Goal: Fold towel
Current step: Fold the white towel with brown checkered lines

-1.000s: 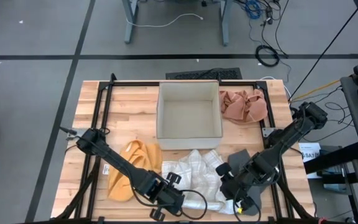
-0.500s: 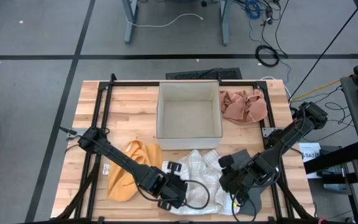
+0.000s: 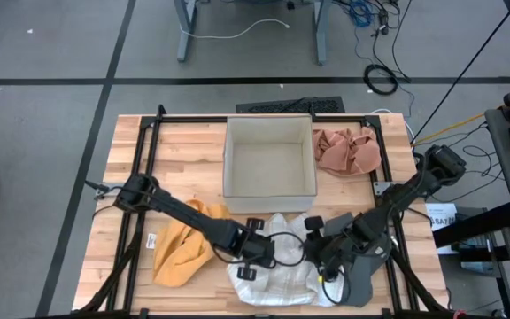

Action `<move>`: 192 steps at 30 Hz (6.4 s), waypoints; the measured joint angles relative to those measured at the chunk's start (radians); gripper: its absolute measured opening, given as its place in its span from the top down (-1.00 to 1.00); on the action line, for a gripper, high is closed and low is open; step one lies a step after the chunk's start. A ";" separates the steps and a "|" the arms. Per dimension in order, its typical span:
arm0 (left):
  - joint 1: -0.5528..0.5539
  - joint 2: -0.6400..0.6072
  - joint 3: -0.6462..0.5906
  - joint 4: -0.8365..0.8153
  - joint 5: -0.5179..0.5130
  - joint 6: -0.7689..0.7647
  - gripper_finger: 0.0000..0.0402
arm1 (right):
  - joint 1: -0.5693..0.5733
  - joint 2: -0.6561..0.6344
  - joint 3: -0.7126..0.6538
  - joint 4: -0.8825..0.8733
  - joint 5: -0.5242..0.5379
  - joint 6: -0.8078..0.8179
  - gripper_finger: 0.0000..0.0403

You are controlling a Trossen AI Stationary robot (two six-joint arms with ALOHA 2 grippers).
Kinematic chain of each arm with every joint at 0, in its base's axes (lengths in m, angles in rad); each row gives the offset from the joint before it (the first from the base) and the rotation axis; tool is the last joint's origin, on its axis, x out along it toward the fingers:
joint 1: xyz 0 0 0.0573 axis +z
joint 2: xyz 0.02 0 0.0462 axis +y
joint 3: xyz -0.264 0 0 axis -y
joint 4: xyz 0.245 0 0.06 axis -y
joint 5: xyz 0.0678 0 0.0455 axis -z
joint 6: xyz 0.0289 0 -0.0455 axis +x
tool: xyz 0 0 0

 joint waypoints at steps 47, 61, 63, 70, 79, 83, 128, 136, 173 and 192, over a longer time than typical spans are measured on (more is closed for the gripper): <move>-0.162 -0.005 -0.022 -0.143 0.335 -0.180 1.00 | 0.141 -0.026 0.012 0.086 -0.428 0.090 0.95; -0.129 -0.032 -0.022 -0.147 0.241 -0.208 0.99 | 0.174 -0.026 0.012 0.142 -0.407 0.085 0.40; -0.119 -0.058 -0.021 -0.146 0.176 -0.208 0.96 | 0.174 -0.026 0.012 0.113 -0.407 0.096 0.31; -0.081 -0.119 -0.021 -0.096 -0.130 -0.131 0.80 | 0.174 -0.026 0.012 0.075 -0.402 0.125 0.19; -0.014 -0.096 -0.023 -0.023 -0.176 0.104 0.47 | 0.175 -0.026 0.012 0.083 -0.393 0.124 0.19; -0.019 -0.098 -0.021 0.019 -0.162 0.175 0.26 | 0.174 -0.026 0.012 0.083 -0.393 0.124 0.19; -0.081 0.075 -0.023 0.098 0.310 -0.108 0.12 | 0.175 -0.026 0.011 0.053 -0.403 0.135 0.19; -0.077 -0.026 -0.023 0.093 0.346 -0.138 0.12 | 0.175 -0.026 0.011 0.028 -0.403 0.134 0.19; 0.186 0.107 -0.021 0.038 0.167 0.005 0.61 | 0.182 -0.026 0.011 0.030 -0.340 0.124 0.19; 0.105 -0.143 -0.025 -0.096 0.125 -0.012 0.99 | 0.179 -0.080 0.011 -0.054 -0.191 0.127 0.19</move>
